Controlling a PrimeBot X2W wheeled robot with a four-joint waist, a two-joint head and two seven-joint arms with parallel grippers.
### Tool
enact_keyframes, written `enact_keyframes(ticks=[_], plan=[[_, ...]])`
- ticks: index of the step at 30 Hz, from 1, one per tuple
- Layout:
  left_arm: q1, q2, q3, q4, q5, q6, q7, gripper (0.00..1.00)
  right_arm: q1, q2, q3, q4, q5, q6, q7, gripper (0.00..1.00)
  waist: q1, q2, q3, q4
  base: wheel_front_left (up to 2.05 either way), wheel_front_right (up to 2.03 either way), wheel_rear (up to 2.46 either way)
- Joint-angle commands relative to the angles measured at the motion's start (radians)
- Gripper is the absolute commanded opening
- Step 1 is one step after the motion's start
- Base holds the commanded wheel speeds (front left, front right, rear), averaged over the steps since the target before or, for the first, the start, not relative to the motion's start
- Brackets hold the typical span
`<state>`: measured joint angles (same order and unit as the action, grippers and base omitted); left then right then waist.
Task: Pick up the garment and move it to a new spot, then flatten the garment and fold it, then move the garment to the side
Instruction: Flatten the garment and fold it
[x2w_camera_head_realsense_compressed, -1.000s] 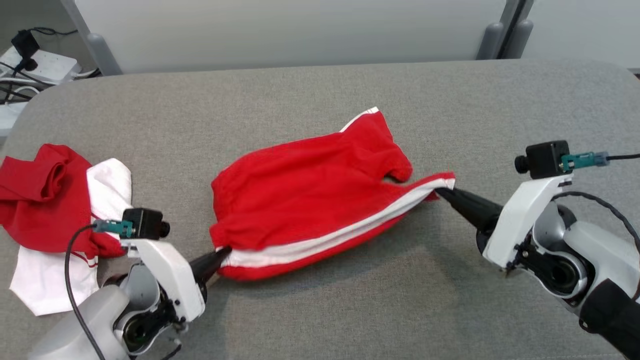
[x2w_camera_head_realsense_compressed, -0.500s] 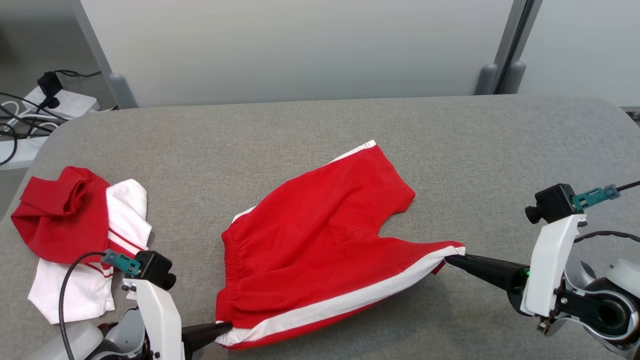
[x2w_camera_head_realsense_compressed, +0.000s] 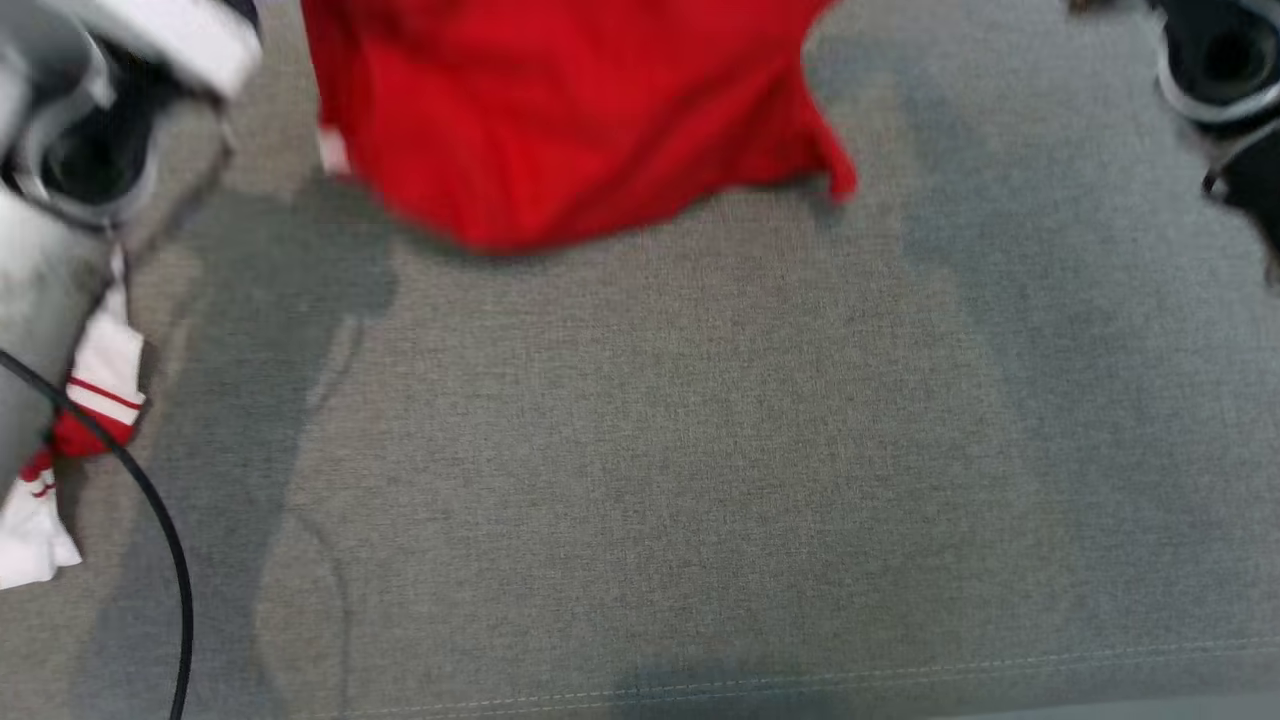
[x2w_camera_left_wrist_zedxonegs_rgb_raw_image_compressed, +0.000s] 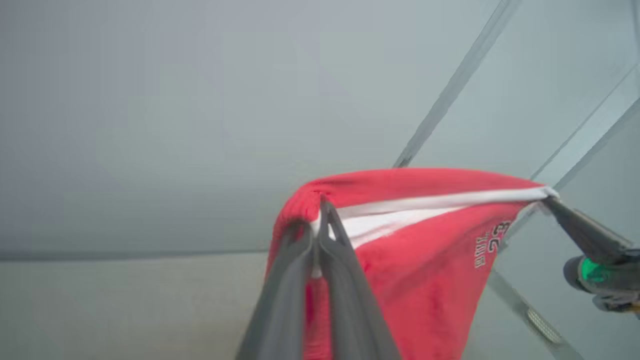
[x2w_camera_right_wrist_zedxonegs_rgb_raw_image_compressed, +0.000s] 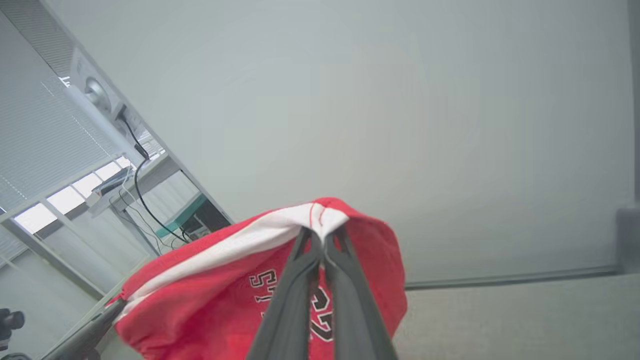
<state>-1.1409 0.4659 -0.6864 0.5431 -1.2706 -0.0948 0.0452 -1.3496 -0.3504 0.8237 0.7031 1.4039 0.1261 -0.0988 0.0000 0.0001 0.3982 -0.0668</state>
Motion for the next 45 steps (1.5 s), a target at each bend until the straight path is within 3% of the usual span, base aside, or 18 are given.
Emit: enact_keyframes(ticks=[1, 4, 8, 15, 20, 24, 32, 45], plan=[[-0.114, 0.028, 0.061, -0.010, 0.035, -0.017, -0.073, 0.00, -0.046, 0.003, -0.026, 0.006, -0.031, 0.005, -0.076, 0.00, 0.0000, -0.0001, 0.097, -0.036, 0.00, 0.00, 0.00], [-0.211, 0.016, 0.056, -0.005, 0.092, -0.033, -0.182, 0.00, -0.109, 0.003, -0.063, -0.005, -0.056, 0.005, -0.137, 0.00, 0.0000, -0.0001, 0.096, -0.040, 0.00, 0.00, 0.00], [-0.195, 0.036, 0.007, -0.003, 0.077, -0.035, -0.206, 0.00, -0.077, -0.023, -0.039, -0.058, -0.042, 0.005, -0.117, 0.00, 0.0000, -0.0001, 0.105, -0.051, 0.00, 0.00, 0.00], [0.004, 0.075, -0.077, 0.051, 0.015, -0.036, -0.261, 0.00, 0.106, -0.112, 0.056, -0.210, 0.051, 0.005, 0.015, 0.00, 0.0000, -0.0001, 0.148, -0.061, 0.00, 0.00, 0.00], [0.183, 0.056, -0.105, 0.048, -0.035, -0.036, -0.301, 0.00, 0.287, -0.187, 0.105, -0.300, 0.144, 0.005, 0.092, 0.00, 0.0000, -0.0001, 0.129, -0.054, 0.00, 0.00, 0.00], [0.273, 0.035, -0.067, 0.025, -0.019, -0.036, -0.306, 0.00, 0.381, -0.227, 0.116, -0.343, 0.182, 0.005, 0.104, 0.00, 0.0000, -0.0001, 0.099, -0.043, 0.00, 0.00, 0.00], [0.518, -0.055, 0.056, -0.014, 0.123, -0.036, -0.307, 0.00, 0.555, -0.271, 0.122, -0.403, 0.242, 0.005, 0.127, 0.00, 0.0000, -0.0001, -0.040, -0.023, 0.00, 0.00, 0.00], [0.742, -0.101, 0.047, 0.012, 0.145, -0.036, -0.307, 0.00, 0.740, -0.253, 0.150, -0.430, 0.256, 0.005, 0.188, 0.00, 0.0000, -0.0001, -0.215, -0.043, 0.00, 0.00, 0.00]])
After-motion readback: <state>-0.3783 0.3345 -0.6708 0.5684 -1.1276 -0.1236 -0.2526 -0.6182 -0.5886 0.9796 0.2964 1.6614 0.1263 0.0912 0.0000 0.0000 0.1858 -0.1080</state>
